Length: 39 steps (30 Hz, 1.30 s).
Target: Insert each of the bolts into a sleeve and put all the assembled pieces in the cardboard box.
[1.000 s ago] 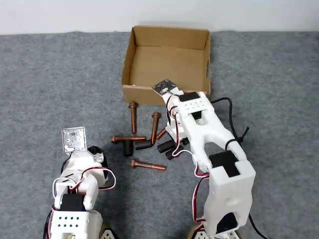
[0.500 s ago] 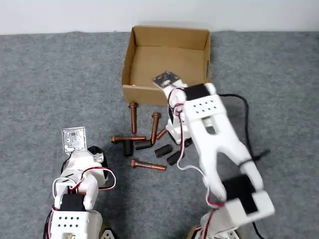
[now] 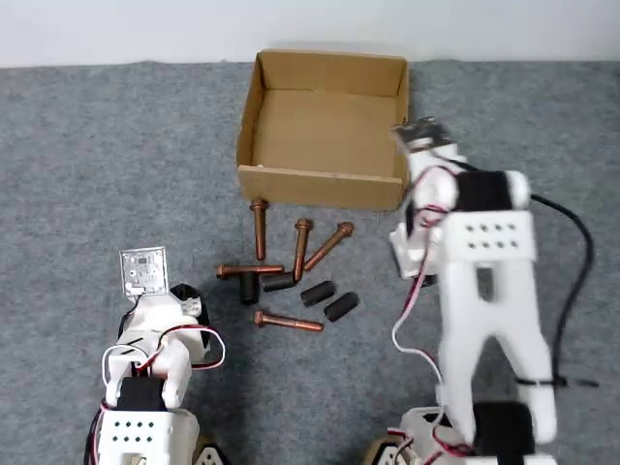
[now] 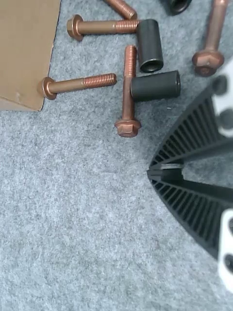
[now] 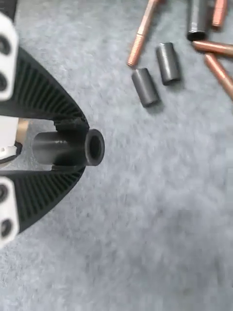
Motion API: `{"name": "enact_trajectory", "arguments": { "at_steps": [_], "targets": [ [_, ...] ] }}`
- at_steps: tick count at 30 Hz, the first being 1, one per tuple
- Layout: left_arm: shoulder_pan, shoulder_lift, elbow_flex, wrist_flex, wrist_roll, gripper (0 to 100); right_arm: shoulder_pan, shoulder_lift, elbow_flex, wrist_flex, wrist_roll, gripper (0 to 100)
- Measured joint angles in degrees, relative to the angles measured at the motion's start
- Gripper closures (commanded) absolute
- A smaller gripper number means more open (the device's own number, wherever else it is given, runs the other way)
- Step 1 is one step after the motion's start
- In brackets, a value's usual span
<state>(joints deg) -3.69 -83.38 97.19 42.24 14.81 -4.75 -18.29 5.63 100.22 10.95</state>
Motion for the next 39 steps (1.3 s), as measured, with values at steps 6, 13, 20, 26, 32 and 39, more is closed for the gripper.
{"name": "enact_trajectory", "arguments": {
  "at_steps": [6,13,20,26,32,39],
  "targets": [
    [0.0,0.0,0.0,0.0,0.0,99,4.0,-8.9,1.9,0.1,-0.4,99.1],
    [0.0,0.0,0.0,0.0,0.0,99,5.0,-19.3,9.4,0.1,-0.6,99.1],
    [0.6,0.0,0.0,0.0,0.1,99,11.2,-35.0,15.7,0.2,-0.6,99.1],
    [3.3,0.0,0.0,0.0,0.0,99,12.7,-45.5,24.7,0.2,-0.6,99.1],
    [7.3,0.0,0.0,0.0,0.0,99,12.8,-51.3,26.1,0.2,-0.6,99.1],
    [7.5,0.0,0.0,0.0,0.0,99,12.8,-52.3,29.9,0.2,-0.6,99.1]
  ]
}}
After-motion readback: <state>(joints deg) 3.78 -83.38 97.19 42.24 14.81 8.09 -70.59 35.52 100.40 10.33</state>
